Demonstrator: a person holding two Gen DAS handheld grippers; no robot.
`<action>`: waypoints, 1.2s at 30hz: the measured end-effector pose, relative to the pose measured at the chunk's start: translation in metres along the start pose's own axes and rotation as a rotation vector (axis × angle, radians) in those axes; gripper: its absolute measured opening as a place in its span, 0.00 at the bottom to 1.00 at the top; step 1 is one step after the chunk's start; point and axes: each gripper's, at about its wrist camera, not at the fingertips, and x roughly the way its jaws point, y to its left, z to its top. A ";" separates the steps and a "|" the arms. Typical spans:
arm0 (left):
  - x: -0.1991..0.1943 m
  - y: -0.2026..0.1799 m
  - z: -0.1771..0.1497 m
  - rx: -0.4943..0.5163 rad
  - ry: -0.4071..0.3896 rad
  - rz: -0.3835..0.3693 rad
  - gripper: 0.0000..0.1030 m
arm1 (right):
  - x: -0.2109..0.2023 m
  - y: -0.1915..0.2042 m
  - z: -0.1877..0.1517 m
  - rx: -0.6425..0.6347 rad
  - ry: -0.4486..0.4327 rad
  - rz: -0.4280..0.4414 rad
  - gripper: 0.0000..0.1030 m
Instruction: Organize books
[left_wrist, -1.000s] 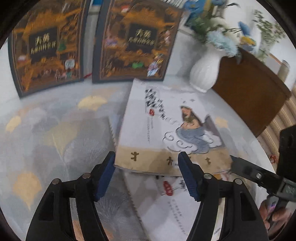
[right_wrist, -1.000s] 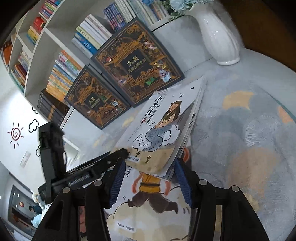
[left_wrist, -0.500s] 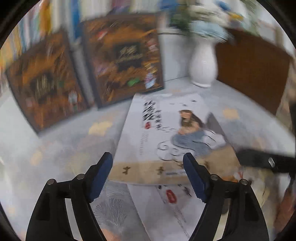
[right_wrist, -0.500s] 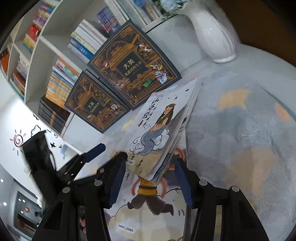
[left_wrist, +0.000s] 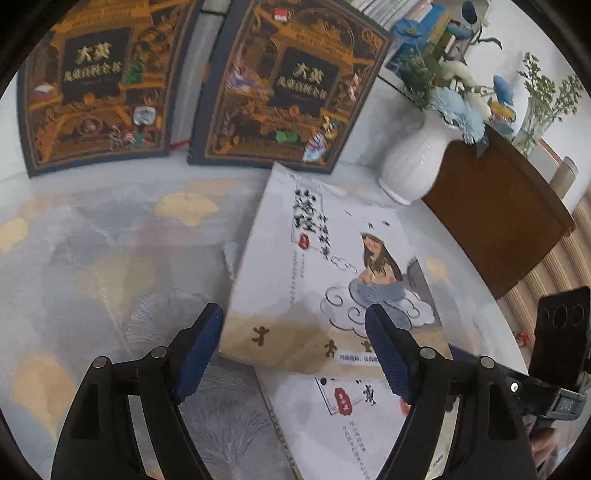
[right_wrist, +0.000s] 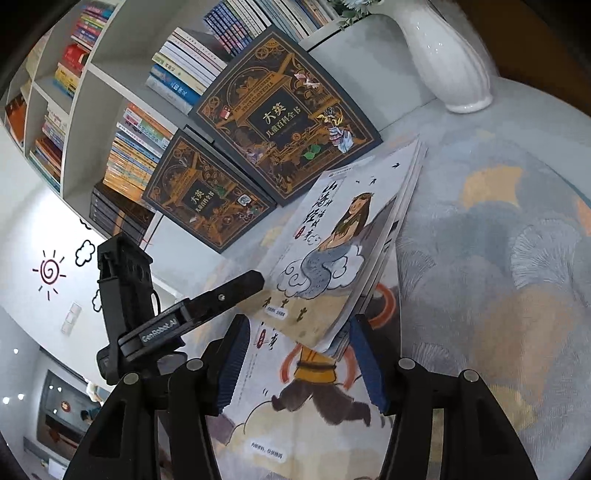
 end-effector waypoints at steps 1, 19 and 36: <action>-0.003 0.003 0.001 -0.019 -0.019 0.005 0.74 | -0.002 -0.001 -0.001 0.011 -0.004 0.005 0.53; -0.049 -0.028 -0.058 0.002 0.069 0.002 0.75 | -0.015 0.008 -0.014 0.011 0.054 0.005 0.64; -0.221 -0.065 -0.233 -0.034 0.099 0.120 0.74 | -0.072 0.088 -0.173 -0.261 0.489 0.077 0.63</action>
